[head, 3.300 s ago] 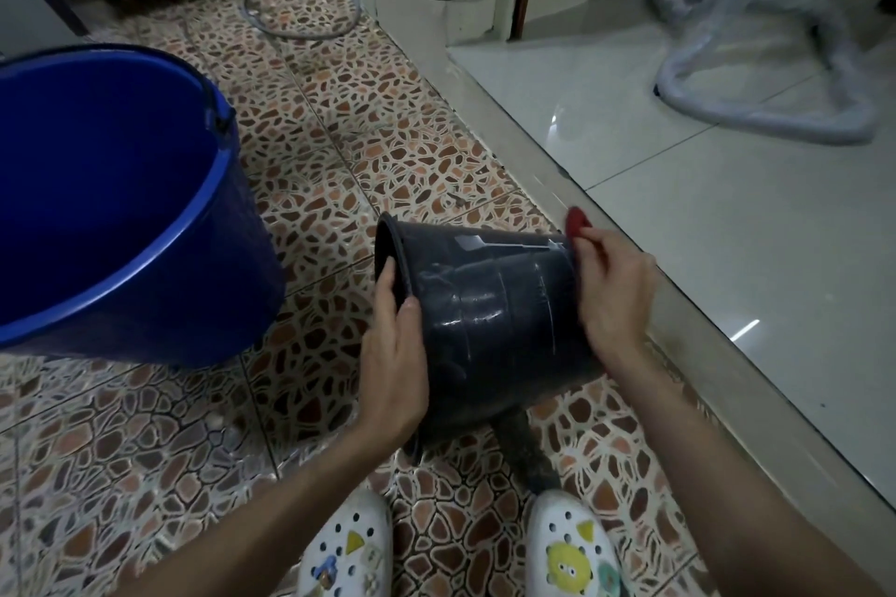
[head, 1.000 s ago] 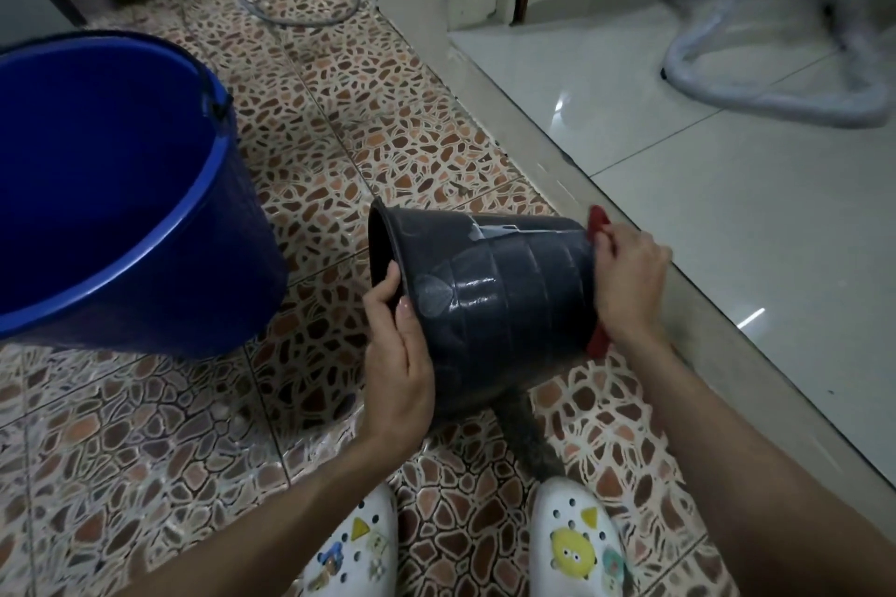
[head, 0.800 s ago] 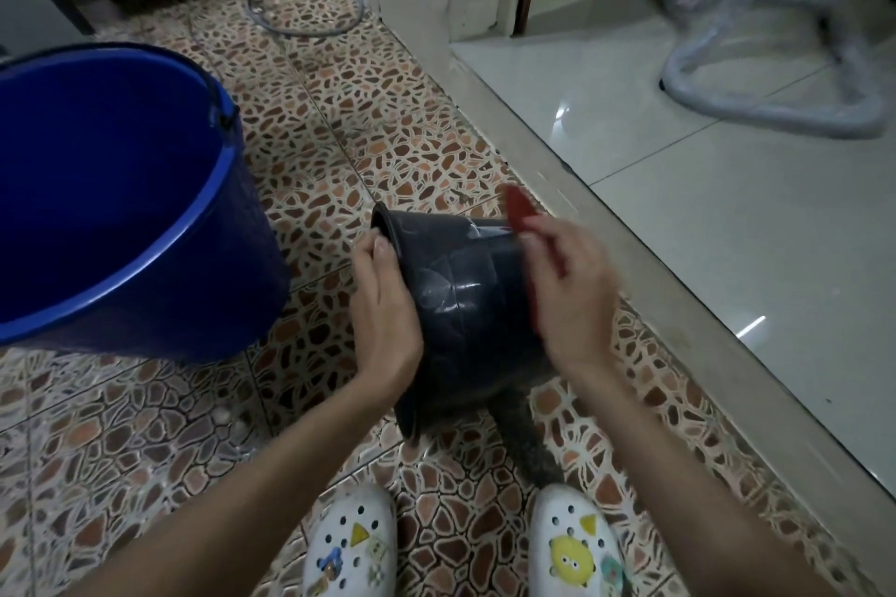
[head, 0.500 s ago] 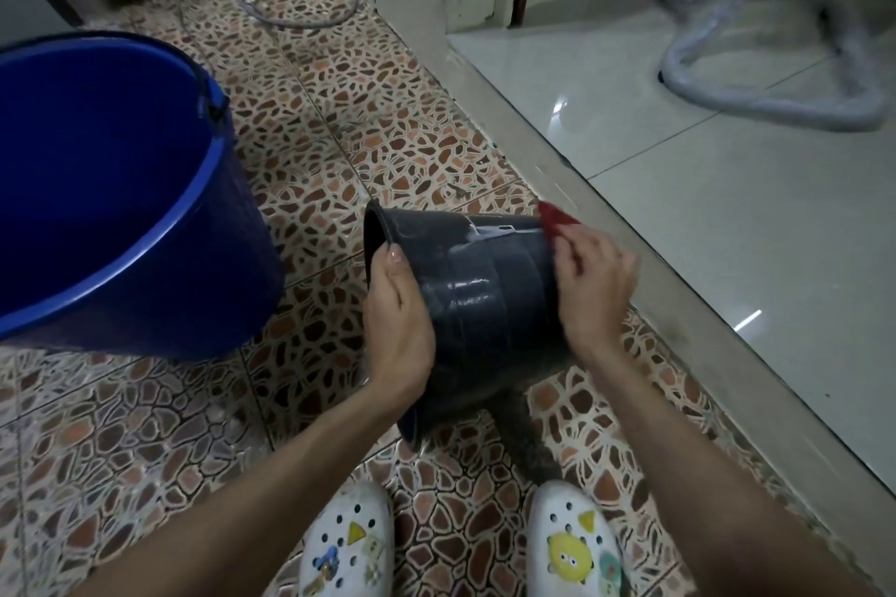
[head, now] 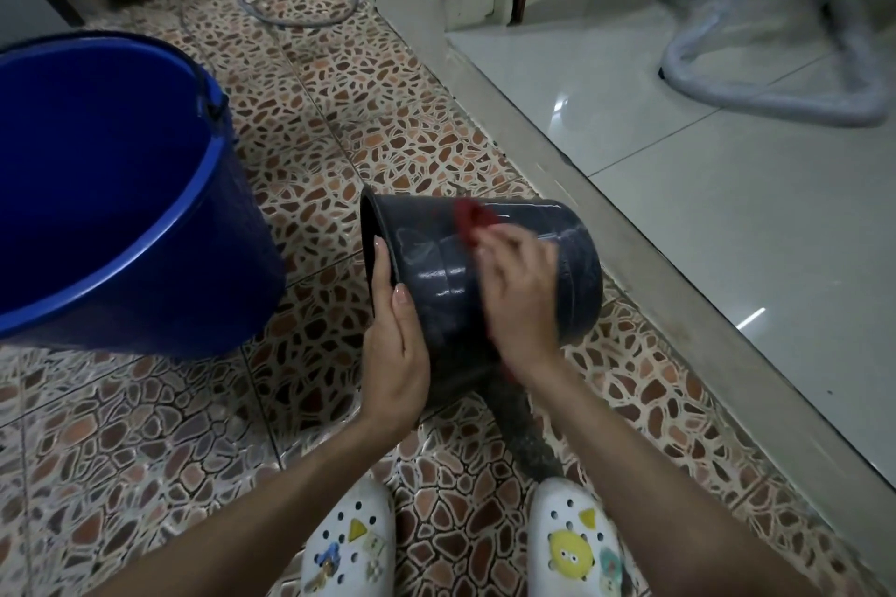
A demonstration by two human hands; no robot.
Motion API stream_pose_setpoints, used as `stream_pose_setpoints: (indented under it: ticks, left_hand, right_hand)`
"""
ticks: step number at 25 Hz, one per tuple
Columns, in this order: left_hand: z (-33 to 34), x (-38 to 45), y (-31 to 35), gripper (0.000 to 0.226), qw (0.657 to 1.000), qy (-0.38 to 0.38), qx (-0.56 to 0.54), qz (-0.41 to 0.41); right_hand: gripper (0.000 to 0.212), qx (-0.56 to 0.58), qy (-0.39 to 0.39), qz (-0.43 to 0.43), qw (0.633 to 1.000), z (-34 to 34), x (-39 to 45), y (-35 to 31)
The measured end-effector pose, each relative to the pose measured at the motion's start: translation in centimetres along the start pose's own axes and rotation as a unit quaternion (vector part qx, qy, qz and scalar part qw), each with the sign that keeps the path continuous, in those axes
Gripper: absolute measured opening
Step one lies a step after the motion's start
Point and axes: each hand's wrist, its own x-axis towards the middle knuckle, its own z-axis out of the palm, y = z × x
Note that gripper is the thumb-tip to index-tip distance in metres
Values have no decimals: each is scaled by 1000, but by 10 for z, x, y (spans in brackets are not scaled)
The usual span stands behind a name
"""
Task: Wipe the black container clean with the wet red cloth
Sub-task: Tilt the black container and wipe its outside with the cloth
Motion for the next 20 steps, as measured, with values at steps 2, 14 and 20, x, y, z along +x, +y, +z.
stream_pose_setpoints:
  ticks: [2,14,20]
  left_hand:
    - [0,-7,0,51,1000,-6,-1,10]
    - [-4,31,13,48,997,54,-37,-42]
    - [-5,26,15,47,999,39,-9,-4]
  right_hand:
    - [33,-35,21,114,993,-18,26,43]
    - [27,-23,3,-69,997,4,3,-9]
    - [26,-73,29,204,976,-44,61,77]
